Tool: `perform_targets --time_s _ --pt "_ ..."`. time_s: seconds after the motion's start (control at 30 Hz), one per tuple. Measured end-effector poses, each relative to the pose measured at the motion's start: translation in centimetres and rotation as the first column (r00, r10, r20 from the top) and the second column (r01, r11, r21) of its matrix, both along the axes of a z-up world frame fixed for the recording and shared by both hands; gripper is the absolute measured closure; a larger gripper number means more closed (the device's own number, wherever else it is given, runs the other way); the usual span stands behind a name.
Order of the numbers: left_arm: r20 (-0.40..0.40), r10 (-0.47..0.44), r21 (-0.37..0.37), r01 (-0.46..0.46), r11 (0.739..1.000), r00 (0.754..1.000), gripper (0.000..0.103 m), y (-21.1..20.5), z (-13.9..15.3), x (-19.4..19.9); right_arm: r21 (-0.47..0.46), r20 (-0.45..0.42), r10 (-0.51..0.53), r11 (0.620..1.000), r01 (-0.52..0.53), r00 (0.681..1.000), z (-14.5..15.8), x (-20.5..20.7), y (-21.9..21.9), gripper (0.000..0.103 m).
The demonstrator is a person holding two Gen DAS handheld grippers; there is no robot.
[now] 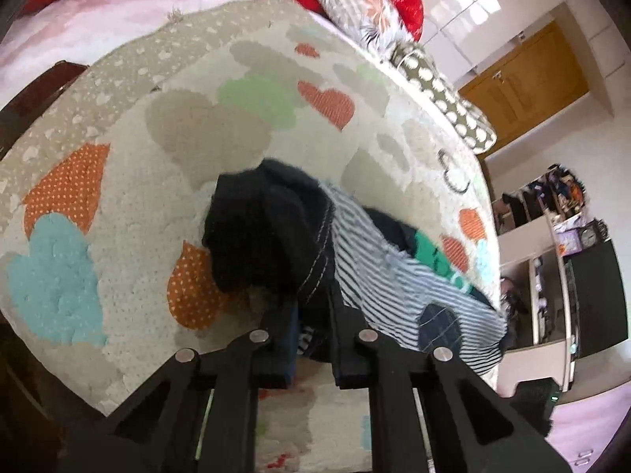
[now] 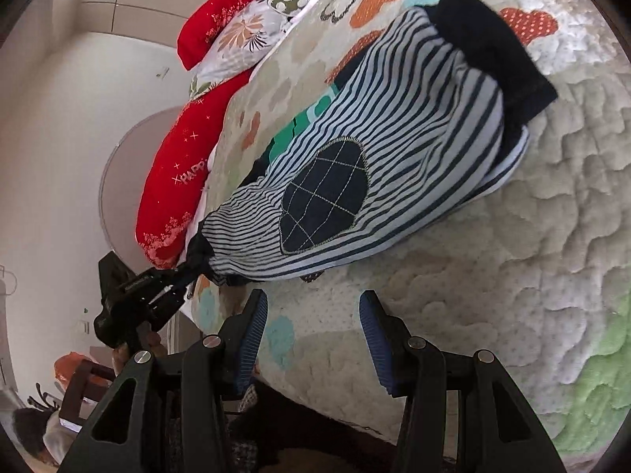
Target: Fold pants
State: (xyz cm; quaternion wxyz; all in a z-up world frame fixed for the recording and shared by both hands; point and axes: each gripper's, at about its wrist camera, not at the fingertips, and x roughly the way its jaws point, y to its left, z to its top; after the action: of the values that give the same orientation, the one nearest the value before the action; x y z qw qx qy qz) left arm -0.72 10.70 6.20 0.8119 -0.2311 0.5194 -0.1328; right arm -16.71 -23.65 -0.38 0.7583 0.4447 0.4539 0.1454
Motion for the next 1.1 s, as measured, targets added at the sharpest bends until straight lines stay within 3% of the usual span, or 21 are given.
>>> perform_targets --time_s 0.27,0.33,0.37,0.4,0.5,0.6,0.73,0.93,1.1 --pt "0.028 -0.016 -0.013 0.017 1.0 0.999 0.091 -0.1 1.0 0.1 -0.002 -0.042 -0.075 0.997 0.075 0.996 -0.3 2.3 -0.9 0.05" --pt "0.029 -0.014 -0.01 0.014 1.0 0.999 0.091 0.0 0.9 0.0 0.0 -0.06 -0.113 0.994 0.113 0.992 -0.6 2.4 -1.5 0.07" --pt "0.029 -0.012 -0.01 0.012 1.0 1.0 0.091 0.0 0.9 0.0 -0.012 -0.072 -0.121 0.993 0.12 0.99 -0.7 2.6 -1.6 0.091" --pt "0.03 -0.01 -0.01 0.01 1.0 1.0 0.091 0.0 0.8 0.0 -0.02 -0.079 -0.125 0.992 0.124 0.989 -0.8 2.7 -1.7 0.097" --pt "0.035 0.0 -0.021 0.001 1.0 0.999 0.091 0.4 0.7 -0.2 -0.055 -0.046 -0.128 0.991 0.126 0.991 0.0 2.1 -1.7 0.099" --pt "0.043 0.008 -0.042 -0.006 0.999 0.999 0.092 0.7 1.0 -0.1 -0.14 0.003 -0.102 0.985 0.102 0.995 2.1 1.9 -0.9 0.099" --pt "0.066 0.014 -0.049 -0.011 0.999 0.998 0.092 0.7 2.0 0.8 -0.187 0.068 -0.068 0.979 0.08 0.995 5.4 2.9 -0.6 0.099" --pt "0.104 0.027 -0.03 -0.024 0.999 0.994 0.092 0.1 3.6 3.5 -0.227 0.127 -0.039 0.972 0.067 0.991 9.3 6.8 -1.4 0.099" --pt "0.115 0.03 0.008 -0.031 0.999 0.993 0.092 -1.0 4.2 7.7 -0.25 0.112 -0.067 0.964 0.093 0.991 9.6 11.1 -3.2 0.099"
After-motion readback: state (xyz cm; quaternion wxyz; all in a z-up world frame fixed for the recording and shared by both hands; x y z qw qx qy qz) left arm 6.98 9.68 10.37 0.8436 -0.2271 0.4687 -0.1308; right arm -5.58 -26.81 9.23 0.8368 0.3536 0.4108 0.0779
